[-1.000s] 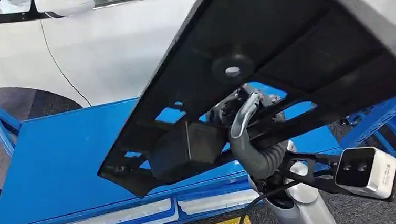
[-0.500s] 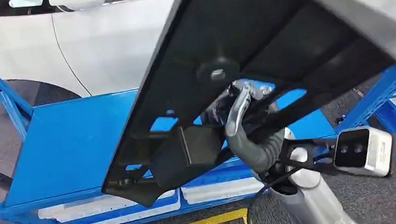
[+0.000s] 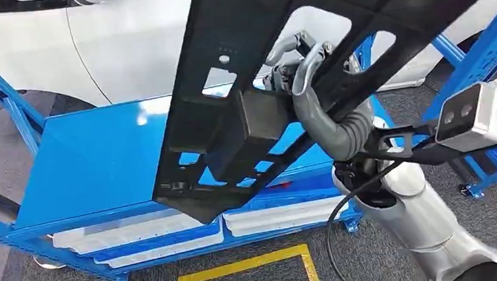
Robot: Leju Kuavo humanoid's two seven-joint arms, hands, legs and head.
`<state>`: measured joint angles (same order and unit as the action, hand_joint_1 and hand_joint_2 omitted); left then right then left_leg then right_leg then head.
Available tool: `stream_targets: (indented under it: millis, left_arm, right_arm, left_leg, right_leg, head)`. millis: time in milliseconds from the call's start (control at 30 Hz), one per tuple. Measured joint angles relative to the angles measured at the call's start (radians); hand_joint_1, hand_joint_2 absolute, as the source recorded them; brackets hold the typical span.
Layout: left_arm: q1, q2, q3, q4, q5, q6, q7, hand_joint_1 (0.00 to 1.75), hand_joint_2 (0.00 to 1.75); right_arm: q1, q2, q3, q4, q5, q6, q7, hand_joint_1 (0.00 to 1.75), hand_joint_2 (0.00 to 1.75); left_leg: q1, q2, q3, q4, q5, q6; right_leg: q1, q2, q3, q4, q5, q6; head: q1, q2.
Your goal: Take the parts from the cabinet and place them on the table.
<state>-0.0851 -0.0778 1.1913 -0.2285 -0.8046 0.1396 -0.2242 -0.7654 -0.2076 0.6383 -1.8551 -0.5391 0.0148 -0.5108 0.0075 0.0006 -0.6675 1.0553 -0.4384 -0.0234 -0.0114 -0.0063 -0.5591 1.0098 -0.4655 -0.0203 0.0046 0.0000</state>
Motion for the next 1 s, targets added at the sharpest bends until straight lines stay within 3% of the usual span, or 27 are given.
stream_targets:
  millis: [67,100,133,167,233,267,300,333,433,467,500,533,567,600,633,667,700,733,767,800,833,867,900,933,967,1000]
  left_arm:
    - [0.004,-0.003,-0.002,0.0,-0.005,0.0,0.017,0.0,1.75]
    - [0.004,-0.004,-0.002,0.0,-0.005,-0.001,0.018,0.0,1.75]
    - [0.004,-0.003,-0.003,0.0,-0.005,-0.002,0.018,0.0,1.75]
    - [0.004,-0.003,-0.003,0.0,-0.005,-0.003,0.018,0.0,1.75]
    - [0.004,-0.003,-0.005,0.0,-0.005,-0.009,0.008,0.0,1.75]
    - [0.003,-0.003,-0.007,0.0,-0.006,-0.014,0.003,0.0,1.75]
    - [0.001,0.0,-0.008,0.0,-0.007,-0.021,-0.004,0.0,1.75]
    - [0.0,0.0,-0.01,0.0,-0.01,-0.027,-0.012,0.0,1.75]
    - [0.0,0.0,-0.015,0.0,-0.012,-0.035,-0.021,0.0,1.75]
    - [0.001,0.0,-0.016,0.0,-0.012,-0.036,-0.021,0.0,1.75]
    - [0.0,0.0,-0.017,0.0,-0.012,-0.036,-0.021,0.0,1.75]
    - [-0.001,0.0,-0.018,0.0,-0.012,-0.036,-0.022,0.0,1.75]
    - [-0.001,0.0,-0.02,0.0,-0.012,-0.037,-0.023,0.0,1.75]
    - [-0.001,0.0,-0.02,0.0,-0.012,-0.037,-0.023,0.0,1.75]
    - [-0.001,0.0,-0.021,0.0,-0.012,-0.037,-0.023,0.0,1.75]
    - [-0.001,0.0,-0.021,0.0,-0.012,-0.037,-0.023,0.0,1.75]
    - [-0.001,0.0,-0.021,0.0,-0.011,-0.036,-0.023,0.0,1.75]
    - [0.0,0.0,-0.021,0.0,-0.01,-0.036,-0.021,0.0,1.75]
    - [0.0,0.0,-0.021,0.0,-0.008,-0.034,-0.021,0.0,1.75]
    - [-0.001,0.0,-0.021,0.0,-0.005,-0.031,-0.019,0.0,1.75]
    - [-0.001,0.0,-0.021,0.0,-0.004,-0.027,-0.015,0.0,1.75]
    - [0.0,0.0,-0.021,0.0,-0.002,-0.023,-0.012,0.0,1.75]
    - [0.0,0.001,-0.02,0.0,-0.001,-0.019,-0.009,0.0,1.75]
    - [0.001,0.002,-0.019,0.0,0.002,-0.017,-0.003,0.0,1.75]
    - [0.004,0.003,-0.017,0.0,0.005,-0.014,-0.003,0.0,1.75]
    - [0.007,0.006,-0.014,0.0,0.008,-0.013,-0.002,0.0,1.75]
  right_arm:
    - [-0.028,-0.02,0.019,0.004,-0.019,-0.029,0.004,1.75,1.75]
    - [-0.038,-0.029,0.027,0.006,-0.026,-0.039,0.007,1.75,1.75]
    - [-0.041,-0.035,0.032,0.008,-0.029,-0.045,0.008,1.75,1.75]
    - [-0.044,-0.04,0.038,0.009,-0.032,-0.052,0.01,1.75,1.75]
    - [-0.055,-0.048,0.048,0.011,-0.035,-0.068,0.017,1.75,1.75]
    - [-0.063,-0.051,0.053,0.011,-0.036,-0.074,0.019,1.75,1.75]
    - [-0.07,-0.053,0.058,0.011,-0.036,-0.082,0.02,1.75,1.75]
    - [-0.076,-0.055,0.061,0.011,-0.035,-0.092,0.021,1.75,1.75]
    - [-0.082,-0.056,0.075,0.011,-0.033,-0.107,0.025,1.75,1.75]
    - [-0.083,-0.06,0.079,0.011,-0.032,-0.107,0.025,1.75,1.75]
    - [-0.085,-0.064,0.082,0.011,-0.032,-0.107,0.026,1.75,1.75]
    - [-0.087,-0.066,0.084,0.011,-0.032,-0.108,0.026,1.75,1.75]
    - [-0.087,-0.069,0.086,0.011,-0.032,-0.109,0.026,1.75,1.75]
    - [-0.087,-0.071,0.09,0.011,-0.032,-0.109,0.026,1.75,1.75]
    - [-0.087,-0.071,0.095,0.011,-0.032,-0.112,0.023,1.75,1.75]
    - [-0.085,-0.072,0.099,0.011,-0.03,-0.115,0.018,1.75,1.75]
    - [-0.083,-0.072,0.102,0.011,-0.027,-0.119,0.013,1.75,1.75]
    - [-0.084,-0.072,0.109,0.011,-0.023,-0.122,0.006,1.75,1.75]
    - [-0.085,-0.071,0.114,0.011,-0.021,-0.124,0.005,1.75,1.75]
    - [-0.09,-0.071,0.12,0.011,-0.021,-0.129,0.006,1.75,1.75]
    - [-0.096,-0.068,0.127,0.012,-0.021,-0.139,0.009,1.75,1.75]
    - [-0.101,-0.067,0.132,0.013,-0.025,-0.147,0.011,1.75,1.75]
    - [-0.109,-0.067,0.135,0.014,-0.028,-0.153,0.012,1.75,1.75]
    - [-0.115,-0.066,0.139,0.016,-0.034,-0.162,0.015,1.75,1.75]
    - [-0.119,-0.066,0.143,0.018,-0.036,-0.166,0.017,1.75,1.75]
    - [-0.124,-0.064,0.149,0.021,-0.037,-0.17,0.017,1.75,1.75]
  left_leg:
    - [0.002,0.0,-0.043,0.142,-0.118,-0.005]
    - [0.003,0.0,-0.062,0.222,-0.158,-0.008]
    - [0.003,0.0,-0.067,0.274,-0.167,-0.009]
    - [0.003,0.0,-0.053,0.285,-0.146,-0.008]
    - [0.003,0.0,0.034,0.188,-0.072,-0.002]
    - [0.002,0.0,0.107,0.09,-0.054,0.006]
    - [0.0,0.0,0.17,0.001,-0.08,0.014]
    - [-0.005,0.0,0.205,-0.066,-0.101,0.014]
    - [-0.012,-0.001,0.186,-0.062,-0.079,0.027]
    - [0.002,0.002,0.181,-0.076,-0.06,0.034]
    - [-0.001,0.007,0.173,-0.076,-0.047,0.04]
    - [-0.001,0.008,0.156,-0.076,-0.034,0.048]
    - [-0.001,0.008,0.139,-0.075,-0.021,0.049]
    - [-0.001,0.008,0.124,-0.074,-0.01,0.049]
    - [-0.001,0.009,0.104,-0.069,0.003,0.047]
    - [-0.001,0.009,0.085,-0.065,0.013,0.046]
    - [0.0,0.009,0.067,-0.059,0.023,0.043]
    - [0.0,0.009,0.05,-0.052,0.031,0.04]
    - [0.001,0.008,0.036,-0.046,0.037,0.037]
    - [0.001,0.007,0.026,-0.036,0.043,0.032]
    - [-0.004,0.005,0.016,-0.029,0.047,0.025]
    - [-0.004,0.007,0.016,-0.034,0.058,0.018]
    - [-0.003,0.006,0.014,-0.035,0.066,0.012]
    - [-0.002,0.006,0.012,-0.041,0.078,0.005]
    - [-0.002,0.004,0.007,-0.043,0.086,-0.001]
    - [0.004,0.003,-0.005,-0.025,0.047,-0.005]
  right_leg:
    - [0.003,0.0,-0.027,0.0,0.021,-0.005]
    - [0.005,-0.001,-0.042,0.002,0.032,-0.006]
    - [0.007,-0.001,-0.056,0.002,0.043,-0.006]
    - [0.008,-0.001,-0.07,0.003,0.054,-0.005]
    - [0.01,-0.001,-0.096,0.006,0.073,-0.002]
    - [0.011,0.0,-0.106,0.008,0.083,0.0]
    - [0.012,0.0,-0.111,0.009,0.09,0.004]
    - [0.014,0.0,-0.114,0.012,0.098,0.01]
    - [0.009,-0.004,-0.11,-0.005,0.128,0.028]
    - [0.01,-0.003,-0.116,-0.005,0.126,0.035]
    - [0.006,0.003,-0.128,0.017,0.083,0.04]
    - [0.005,0.003,-0.147,0.071,0.014,0.043]
    - [0.003,0.003,-0.167,0.148,-0.05,0.048]
    - [0.001,0.003,-0.184,0.22,-0.091,0.052]
    - [-0.001,0.003,-0.195,0.292,-0.107,0.056]
    - [-0.003,0.002,-0.189,0.321,-0.086,0.059]
    - [-0.006,0.002,-0.161,0.306,-0.046,0.06]
    - [-0.008,0.002,-0.118,0.257,-0.01,0.06]
    - [-0.01,0.002,-0.063,0.187,0.008,0.059]
    - [-0.011,0.003,0.006,0.094,-0.014,0.056]
    - [-0.005,0.006,0.055,0.013,-0.057,0.05]
    - [0.0,0.007,0.046,0.017,-0.054,0.038]
    - [0.001,0.007,0.044,0.011,-0.05,0.034]
    - [0.005,0.007,0.036,0.013,-0.041,0.024]
    - [-0.002,0.004,0.028,0.002,-0.027,0.014]
    - [-0.003,-0.002,0.019,0.001,-0.013,0.004]
  head:
    - [-0.002,0.0]
    - [-0.002,0.0]
    - [-0.003,0.0]
    - [-0.002,0.0]
    - [-0.003,0.0]
    - [-0.003,0.0]
    - [-0.002,0.0]
    - [-0.002,0.0]
    - [-0.008,0.0]
    - [-0.007,0.0]
    - [-0.006,0.0]
    - [-0.003,0.0]
    - [-0.001,0.0]
    - [-0.002,0.0]
    - [-0.001,0.0]
    - [-0.002,0.0]
    - [-0.001,0.0]
    - [-0.002,0.0]
    - [-0.001,0.0]
    - [-0.001,0.0]
    - [-0.002,0.0]
    - [-0.005,0.0]
    - [0.0,0.0]
    - [0.0,0.0]
    - [0.0,0.0]
    - [0.0,0.0]
